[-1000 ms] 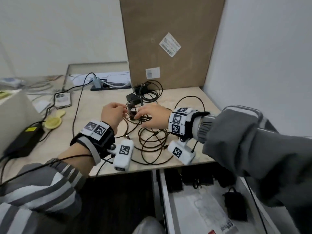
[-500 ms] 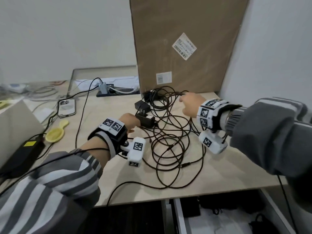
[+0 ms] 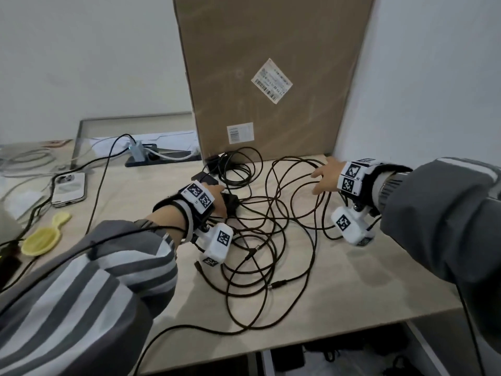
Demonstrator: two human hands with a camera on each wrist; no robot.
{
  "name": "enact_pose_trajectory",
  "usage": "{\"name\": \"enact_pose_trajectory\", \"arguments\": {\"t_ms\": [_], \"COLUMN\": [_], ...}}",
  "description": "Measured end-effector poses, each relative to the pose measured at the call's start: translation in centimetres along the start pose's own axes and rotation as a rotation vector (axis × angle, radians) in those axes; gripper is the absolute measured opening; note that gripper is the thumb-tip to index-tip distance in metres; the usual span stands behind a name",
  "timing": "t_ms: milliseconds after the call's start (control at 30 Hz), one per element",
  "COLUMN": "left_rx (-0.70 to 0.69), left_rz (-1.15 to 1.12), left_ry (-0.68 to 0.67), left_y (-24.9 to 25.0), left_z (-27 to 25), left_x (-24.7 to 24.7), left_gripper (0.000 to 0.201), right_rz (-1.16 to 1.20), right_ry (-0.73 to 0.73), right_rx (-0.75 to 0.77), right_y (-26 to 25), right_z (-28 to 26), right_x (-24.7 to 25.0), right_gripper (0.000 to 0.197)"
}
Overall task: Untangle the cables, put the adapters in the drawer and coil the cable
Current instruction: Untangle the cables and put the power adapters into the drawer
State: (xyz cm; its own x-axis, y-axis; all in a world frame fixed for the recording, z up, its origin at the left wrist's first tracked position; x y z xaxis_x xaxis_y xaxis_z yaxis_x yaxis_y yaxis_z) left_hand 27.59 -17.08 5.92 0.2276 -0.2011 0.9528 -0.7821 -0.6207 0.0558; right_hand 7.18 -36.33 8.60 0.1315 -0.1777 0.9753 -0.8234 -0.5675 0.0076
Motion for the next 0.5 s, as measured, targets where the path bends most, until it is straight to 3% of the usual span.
{"name": "enact_pose_trajectory", "arguments": {"t_ms": [133, 267, 400, 500], "left_rx": [0.029, 0.046, 0.054, 0.046], "left_rz": [0.095, 0.002, -0.040, -0.045], "left_ry": [-0.013, -0.086, -0.047, -0.086], "left_y": [-0.3, 0.0, 0.2, 0.4], "left_z": [-0.2, -0.4, -0.9, -1.3], "left_x": [0.4, -0.2, -0.6, -0.9], "left_gripper": [0.072, 0.073, 0.085, 0.080], "right_rz": [0.118, 0.166, 0.204, 0.228], "right_ry": [0.028, 0.077, 0.119, 0.139], "right_rx": [0.047, 0.085, 0.125, 0.148], "right_y": [0.9, 0.6, 0.0, -0.2], "right_z": [0.0, -0.6, -1.3, -1.8], "right_x": [-0.5, -1.1, -1.2, -1.2], "right_gripper": [0.054, 0.045, 0.041, 0.040]}}
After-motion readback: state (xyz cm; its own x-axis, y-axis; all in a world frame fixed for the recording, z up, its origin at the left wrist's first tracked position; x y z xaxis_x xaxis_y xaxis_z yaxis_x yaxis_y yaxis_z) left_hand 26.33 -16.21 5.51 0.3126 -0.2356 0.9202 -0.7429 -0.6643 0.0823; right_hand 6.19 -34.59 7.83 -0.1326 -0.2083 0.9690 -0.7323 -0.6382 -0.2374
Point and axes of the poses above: each hand's wrist, its own z-axis towards the middle knuckle, its own x-axis out of the back of the hand, y = z × x, the point moved 2 cm from there along z, towards the middle knuckle, and after that the axes turned 2 degrees about -x, right-handed, at the moved point
